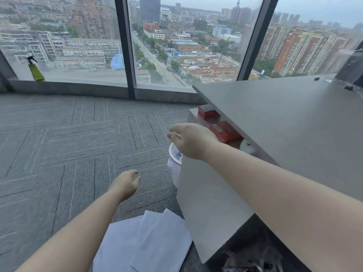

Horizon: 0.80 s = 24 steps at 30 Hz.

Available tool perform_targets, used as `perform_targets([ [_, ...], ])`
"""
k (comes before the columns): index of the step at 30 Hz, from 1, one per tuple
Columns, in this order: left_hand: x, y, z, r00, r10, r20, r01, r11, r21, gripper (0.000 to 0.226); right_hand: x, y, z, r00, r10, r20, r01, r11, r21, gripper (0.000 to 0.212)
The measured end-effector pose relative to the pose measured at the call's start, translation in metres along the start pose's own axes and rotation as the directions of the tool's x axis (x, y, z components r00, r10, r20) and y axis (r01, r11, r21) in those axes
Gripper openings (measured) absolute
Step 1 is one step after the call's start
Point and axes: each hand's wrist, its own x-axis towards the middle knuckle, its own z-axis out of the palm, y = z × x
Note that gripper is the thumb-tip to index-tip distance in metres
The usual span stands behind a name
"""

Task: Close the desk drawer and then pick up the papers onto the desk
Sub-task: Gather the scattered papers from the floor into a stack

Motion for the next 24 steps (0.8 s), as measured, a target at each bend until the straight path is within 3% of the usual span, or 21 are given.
perform_targets([
  [4, 0.01, -0.048, 0.028, 0.993, -0.102, 0.065, 0.1, 0.995, 0.025, 0.048, 0.029, 0.003, 0.095, 0.981, 0.113, 0.159, -0.134, 0.983, 0.129, 0.038],
  [7, 0.013, -0.093, 0.061, 0.971, -0.208, 0.123, 0.208, 0.978, 0.01, 0.045, 0.036, 0.021, 0.189, 0.911, 0.21, 0.356, -0.268, 0.956, 0.121, 0.038],
  [13, 0.009, -0.174, 0.16, 0.887, -0.386, 0.253, 0.412, 0.909, -0.058, 0.04, 0.014, 0.073, 0.372, 0.641, 0.35, 0.683, -0.511, 0.858, 0.04, 0.049],
  [18, 0.026, -0.222, 0.234, 0.829, -0.469, 0.306, 0.498, 0.867, -0.019, 0.053, 0.001, 0.105, 0.472, 0.48, 0.402, 0.78, -0.658, 0.753, 0.017, 0.061],
  [22, 0.027, -0.257, 0.271, 0.731, -0.577, 0.363, 0.601, 0.797, 0.057, 0.055, -0.013, 0.125, 0.516, 0.385, 0.498, 0.777, -0.766, 0.643, -0.032, 0.071],
  [24, 0.024, -0.275, 0.285, 0.695, -0.639, 0.329, 0.647, 0.756, 0.1, 0.063, -0.019, 0.134, 0.534, 0.325, 0.562, 0.761, -0.811, 0.579, -0.081, 0.077],
])
